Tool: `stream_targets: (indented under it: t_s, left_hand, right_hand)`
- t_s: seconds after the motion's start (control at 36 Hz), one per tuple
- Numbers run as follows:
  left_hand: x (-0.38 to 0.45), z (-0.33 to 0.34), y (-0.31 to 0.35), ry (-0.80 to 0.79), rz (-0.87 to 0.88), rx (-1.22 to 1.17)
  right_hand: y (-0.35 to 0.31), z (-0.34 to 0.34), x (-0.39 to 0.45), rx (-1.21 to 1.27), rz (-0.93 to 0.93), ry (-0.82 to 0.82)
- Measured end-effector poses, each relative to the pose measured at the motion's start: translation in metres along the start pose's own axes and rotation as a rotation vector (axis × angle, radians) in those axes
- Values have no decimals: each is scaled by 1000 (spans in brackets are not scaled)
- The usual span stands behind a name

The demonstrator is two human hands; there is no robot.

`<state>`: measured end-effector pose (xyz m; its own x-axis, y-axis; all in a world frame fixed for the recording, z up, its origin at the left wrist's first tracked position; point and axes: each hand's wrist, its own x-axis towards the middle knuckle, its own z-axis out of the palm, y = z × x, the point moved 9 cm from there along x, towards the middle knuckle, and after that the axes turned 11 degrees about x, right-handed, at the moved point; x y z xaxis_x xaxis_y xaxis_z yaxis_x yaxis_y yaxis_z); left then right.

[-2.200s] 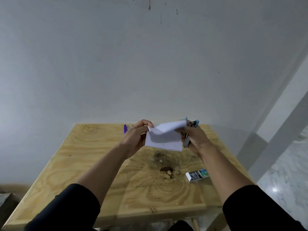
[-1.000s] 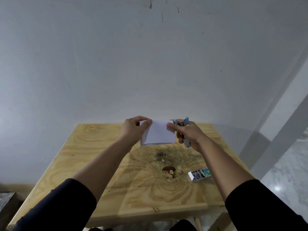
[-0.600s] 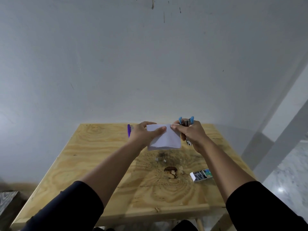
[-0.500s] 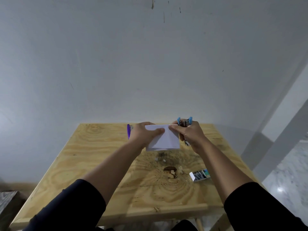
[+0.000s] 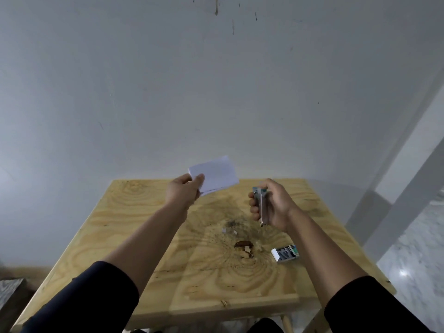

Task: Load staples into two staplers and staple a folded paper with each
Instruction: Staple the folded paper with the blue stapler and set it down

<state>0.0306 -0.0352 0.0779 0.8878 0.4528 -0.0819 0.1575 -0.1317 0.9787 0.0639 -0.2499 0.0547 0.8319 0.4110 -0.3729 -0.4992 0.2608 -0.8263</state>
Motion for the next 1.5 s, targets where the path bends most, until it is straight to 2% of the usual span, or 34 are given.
stream_targets:
  t_s: [0.06,0.22,0.39,0.78,1.11,1.31,1.5]
  left_hand:
    - [-1,-2,3,31,22,-25]
    - [-10,7,18,37,129,-92]
    - [-15,8,24,50,171,-46]
    - [-23,24,31,10,231,50]
    - [-20,30,35,-20,239,60]
    - [-18,34,31,-37,209,67]
    - [-7,27,15,-54,115,-38]
  right_hand:
    - [8,11,-3,18,31,-65]
    - [6,39,-7,31,-60,-242]
    - [6,47,-9,-42,-85,-308]
    - [3,42,-6,-2,-139,-224]
    - [-4,37,-6,-56,-230,-77]
    - [-5,27,-5,-174,-328,119]
    - [6,37,-2,-114,-217,-82]
